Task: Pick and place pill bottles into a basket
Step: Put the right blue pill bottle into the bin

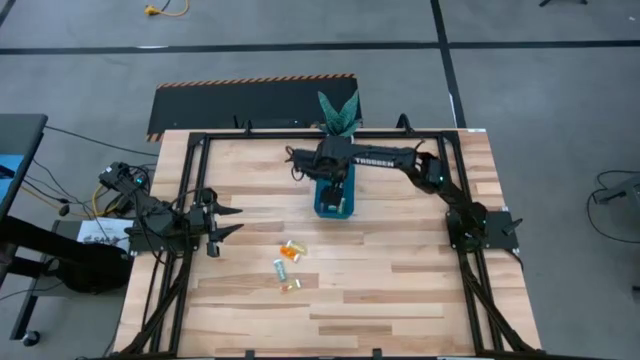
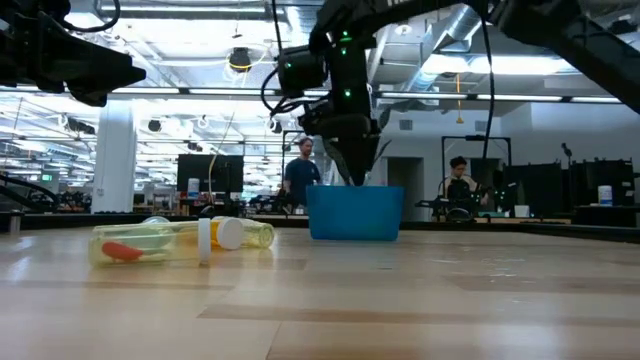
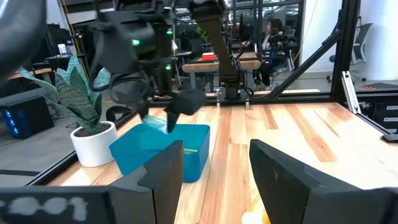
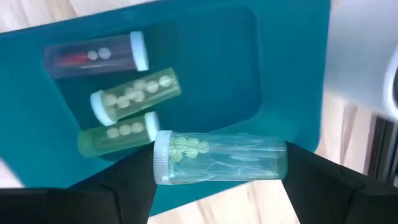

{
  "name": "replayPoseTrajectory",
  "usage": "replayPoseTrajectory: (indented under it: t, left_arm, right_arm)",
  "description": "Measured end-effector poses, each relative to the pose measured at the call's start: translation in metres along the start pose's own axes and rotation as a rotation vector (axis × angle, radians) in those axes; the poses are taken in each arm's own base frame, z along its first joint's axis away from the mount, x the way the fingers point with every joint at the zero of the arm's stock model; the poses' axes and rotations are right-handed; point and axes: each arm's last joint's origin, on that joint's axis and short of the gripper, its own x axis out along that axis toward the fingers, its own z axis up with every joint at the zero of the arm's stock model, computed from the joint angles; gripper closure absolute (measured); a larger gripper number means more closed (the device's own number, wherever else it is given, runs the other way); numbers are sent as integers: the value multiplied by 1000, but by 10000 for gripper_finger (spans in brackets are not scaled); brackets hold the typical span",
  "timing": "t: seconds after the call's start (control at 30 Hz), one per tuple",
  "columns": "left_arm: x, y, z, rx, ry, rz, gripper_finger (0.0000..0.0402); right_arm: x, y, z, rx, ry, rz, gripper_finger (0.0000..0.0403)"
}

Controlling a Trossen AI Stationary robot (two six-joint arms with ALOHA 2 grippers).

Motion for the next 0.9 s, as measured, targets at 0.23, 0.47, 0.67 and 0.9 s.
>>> replayPoseTrajectory:
  t: [0.23, 0.47, 0.67, 0.9]
  left_arm:
    - [0, 0, 0, 0, 0, 0, 226]
    - [0, 0, 0, 0, 0, 0, 226]
    - [0, 0, 0, 0, 0, 1, 226]
    - [0, 0, 0, 0, 0, 0, 226]
  right_arm:
    - [5, -23, 5, -83, -51, 74, 111]
    - [9, -40, 8, -135, -94, 68, 112]
    - [9, -40, 9, -168, -120, 147, 112]
    - [5, -27, 17, -267, -213, 169, 112]
